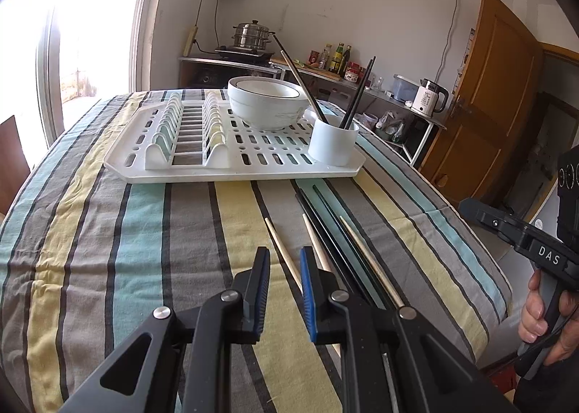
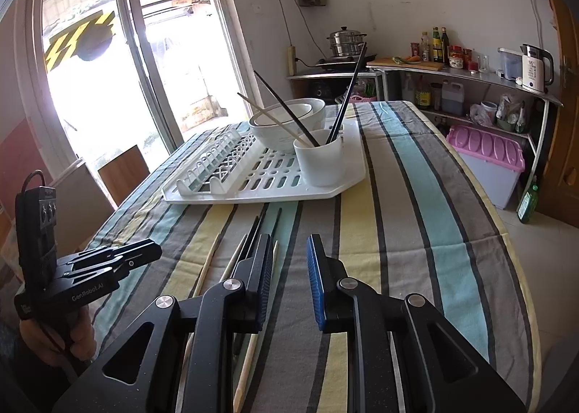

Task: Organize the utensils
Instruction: 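Move both open tools back down to the chopsticks on the cloth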

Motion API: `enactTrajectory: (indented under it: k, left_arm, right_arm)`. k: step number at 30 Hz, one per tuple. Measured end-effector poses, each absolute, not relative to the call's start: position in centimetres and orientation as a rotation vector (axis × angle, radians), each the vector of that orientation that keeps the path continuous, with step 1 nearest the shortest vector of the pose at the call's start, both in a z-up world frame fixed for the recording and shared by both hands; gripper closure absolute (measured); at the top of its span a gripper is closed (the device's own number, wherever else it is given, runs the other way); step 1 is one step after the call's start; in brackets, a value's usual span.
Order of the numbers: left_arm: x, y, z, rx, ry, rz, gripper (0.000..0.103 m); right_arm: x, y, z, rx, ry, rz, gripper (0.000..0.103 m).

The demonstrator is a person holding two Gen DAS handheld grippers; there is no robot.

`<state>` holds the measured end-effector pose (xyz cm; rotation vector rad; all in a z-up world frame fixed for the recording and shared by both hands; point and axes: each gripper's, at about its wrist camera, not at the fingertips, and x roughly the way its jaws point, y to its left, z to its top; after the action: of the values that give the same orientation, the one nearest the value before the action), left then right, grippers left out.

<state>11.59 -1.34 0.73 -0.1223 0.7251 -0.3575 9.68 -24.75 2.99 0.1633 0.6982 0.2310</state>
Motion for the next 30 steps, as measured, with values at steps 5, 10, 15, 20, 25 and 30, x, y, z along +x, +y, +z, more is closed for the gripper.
enactTrajectory:
  k: [5, 10, 15, 20, 25, 30]
  left_arm:
    - [11.1, -1.4, 0.0, -0.126, 0.756, -0.356, 0.087]
    - [12.1, -1.8, -0.4, -0.125, 0.784, -0.353, 0.086]
    - [14.0, -2.1, -1.0, -0.129, 0.829, -0.331, 0.08]
    - [16.1, -3.1, -1.6, -0.121, 0.878, -0.314, 0.08]
    - [17.8, -4.0, -2.3, -0.108, 0.914, -0.309, 0.08]
    - [19.1, -4.4, -3.0, -0.087, 0.941, -0.276, 0.08]
  right_arm:
    - [9.0, -23.6, 1.8, 0.133, 0.732, 0.24, 0.083]
    - [9.8, -22.8, 0.9, 0.116, 0.768, 0.239, 0.083]
    - [11.6, -22.2, -0.1, 0.102, 0.806, 0.235, 0.083]
    - [13.7, -21.6, -1.3, 0.082, 0.858, 0.236, 0.083]
    - [15.5, -20.7, -2.3, 0.055, 0.901, 0.242, 0.083]
    - [16.7, -19.9, -3.4, 0.031, 0.94, 0.243, 0.083]
